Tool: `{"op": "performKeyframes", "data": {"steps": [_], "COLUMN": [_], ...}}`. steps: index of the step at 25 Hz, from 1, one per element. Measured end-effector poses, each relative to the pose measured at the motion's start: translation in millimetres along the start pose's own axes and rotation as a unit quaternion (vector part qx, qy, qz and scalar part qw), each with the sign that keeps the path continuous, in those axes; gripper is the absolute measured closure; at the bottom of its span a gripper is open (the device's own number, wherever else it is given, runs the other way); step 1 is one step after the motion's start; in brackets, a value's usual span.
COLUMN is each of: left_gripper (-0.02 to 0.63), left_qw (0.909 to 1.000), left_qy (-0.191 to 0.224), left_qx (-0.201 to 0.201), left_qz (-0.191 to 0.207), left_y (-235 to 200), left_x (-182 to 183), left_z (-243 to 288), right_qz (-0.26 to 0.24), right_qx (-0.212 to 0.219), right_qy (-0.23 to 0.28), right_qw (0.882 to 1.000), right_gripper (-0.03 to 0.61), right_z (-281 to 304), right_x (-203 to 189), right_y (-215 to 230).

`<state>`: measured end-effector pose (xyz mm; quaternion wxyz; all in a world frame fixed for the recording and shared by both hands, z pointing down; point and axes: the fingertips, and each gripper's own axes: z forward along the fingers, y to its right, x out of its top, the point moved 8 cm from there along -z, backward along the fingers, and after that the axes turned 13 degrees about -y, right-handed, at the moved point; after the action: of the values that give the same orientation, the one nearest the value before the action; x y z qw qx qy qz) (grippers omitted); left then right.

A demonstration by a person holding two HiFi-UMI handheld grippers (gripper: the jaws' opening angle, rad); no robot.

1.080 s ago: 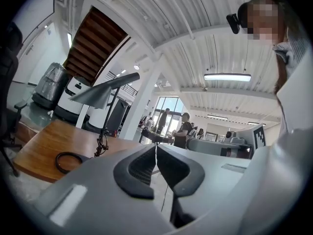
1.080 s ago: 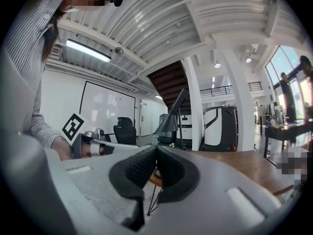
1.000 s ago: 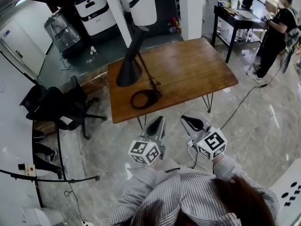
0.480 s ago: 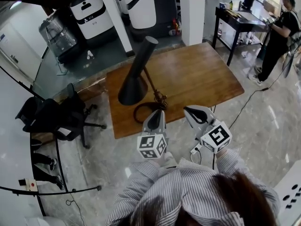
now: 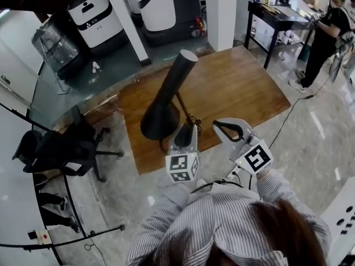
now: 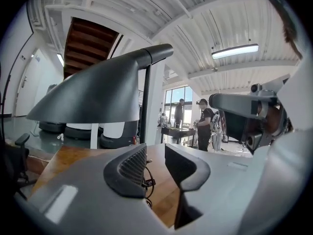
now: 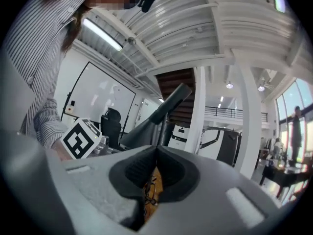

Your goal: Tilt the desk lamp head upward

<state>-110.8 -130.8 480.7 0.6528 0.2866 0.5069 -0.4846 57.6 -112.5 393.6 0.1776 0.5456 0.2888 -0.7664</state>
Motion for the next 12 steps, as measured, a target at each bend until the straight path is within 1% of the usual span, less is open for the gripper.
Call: {"op": "performKeyframes", "data": {"steps": [2, 5, 9, 12], "left_gripper": [0.502, 0.488, 0.485, 0.483], "left_qw": [1.0, 0.9999, 0.9997, 0.9995], "left_qy": [0.001, 0.004, 0.005, 0.002], "left_qx": [0.002, 0.01, 0.019, 0.023], "left_qz": [0.0, -0.006, -0.016, -0.02], "left_y": [-3, -7, -9, -10], "left_x": [3, 6, 9, 10], "left_z": [7, 17, 28, 32], "right_qz": [-0.054, -0.136, -0.197, -0.238], "right_qx": [-0.004, -0.01, -0.003, -0.007], "right_qy": [-0.009, -0.022, -0.028, -0.044], "right_qw": [0.998, 0.99, 0.98, 0.97], "right_gripper": [0.577, 0.577, 0.575, 0.575], "right_z": [3, 8, 13, 16], "right_x": [6, 17, 40, 59], "right_y": [4, 12, 25, 34]}}
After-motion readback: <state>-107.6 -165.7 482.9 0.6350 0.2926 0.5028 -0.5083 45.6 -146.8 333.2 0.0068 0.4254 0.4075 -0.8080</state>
